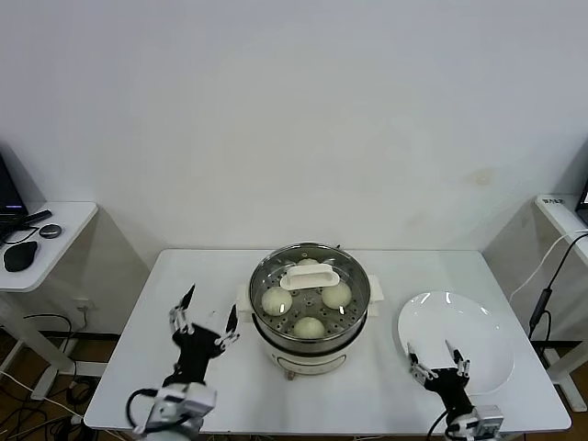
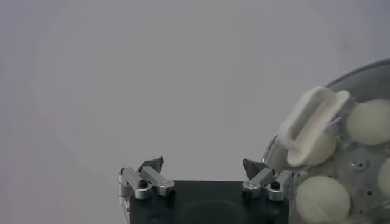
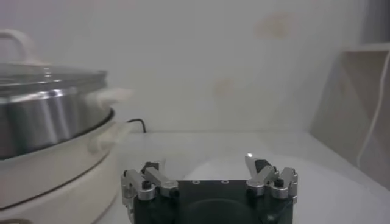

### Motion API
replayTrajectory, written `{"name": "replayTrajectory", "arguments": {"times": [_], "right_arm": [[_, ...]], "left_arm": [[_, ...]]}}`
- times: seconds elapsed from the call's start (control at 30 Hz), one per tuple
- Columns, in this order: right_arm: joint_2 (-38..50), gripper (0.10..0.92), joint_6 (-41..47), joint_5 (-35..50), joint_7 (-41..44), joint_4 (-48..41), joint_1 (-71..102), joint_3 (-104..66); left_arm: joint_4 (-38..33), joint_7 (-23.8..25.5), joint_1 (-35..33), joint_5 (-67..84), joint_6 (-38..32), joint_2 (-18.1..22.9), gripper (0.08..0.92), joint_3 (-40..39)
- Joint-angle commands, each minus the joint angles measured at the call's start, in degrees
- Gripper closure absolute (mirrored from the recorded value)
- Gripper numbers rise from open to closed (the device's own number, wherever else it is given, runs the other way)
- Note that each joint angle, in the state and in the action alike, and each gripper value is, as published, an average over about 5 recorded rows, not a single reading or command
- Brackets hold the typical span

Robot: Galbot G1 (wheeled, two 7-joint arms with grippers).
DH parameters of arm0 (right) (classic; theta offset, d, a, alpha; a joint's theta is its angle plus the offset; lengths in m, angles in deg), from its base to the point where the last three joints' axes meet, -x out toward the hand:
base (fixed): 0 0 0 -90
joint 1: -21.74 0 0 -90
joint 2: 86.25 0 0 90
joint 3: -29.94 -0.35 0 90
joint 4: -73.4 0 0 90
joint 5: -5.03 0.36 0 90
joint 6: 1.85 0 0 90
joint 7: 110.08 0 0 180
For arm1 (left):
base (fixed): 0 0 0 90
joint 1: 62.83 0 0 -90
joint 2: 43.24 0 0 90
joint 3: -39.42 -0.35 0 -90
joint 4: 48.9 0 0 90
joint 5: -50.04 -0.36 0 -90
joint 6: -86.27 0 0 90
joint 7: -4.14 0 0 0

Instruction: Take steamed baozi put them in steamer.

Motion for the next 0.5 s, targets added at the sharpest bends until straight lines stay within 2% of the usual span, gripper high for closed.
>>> {"name": "replayTrajectory", "arguments": {"times": [0.03,0.23,0.5], "right_arm": [[0.1,0.203,0.1,-2.9,-1.5,3.3,3.5,1.1],[0.1,0.203,1.0,-4.5,0.2,7.2,5.8,0.4],[1.2,0.203,1.3,-3.2,-2.3,7.5,6.2,2.2]], "left_arm": [[3.6,-6.8,-14.1,19.7,-8.2,2.1,0.177,7.2],[2.4,-9.2,-18.6,19.0,-8.3,2.5,0.177,4.4],[1.3,-9.8,-19.1,18.0,-8.2,2.7,0.177,3.8]]}}
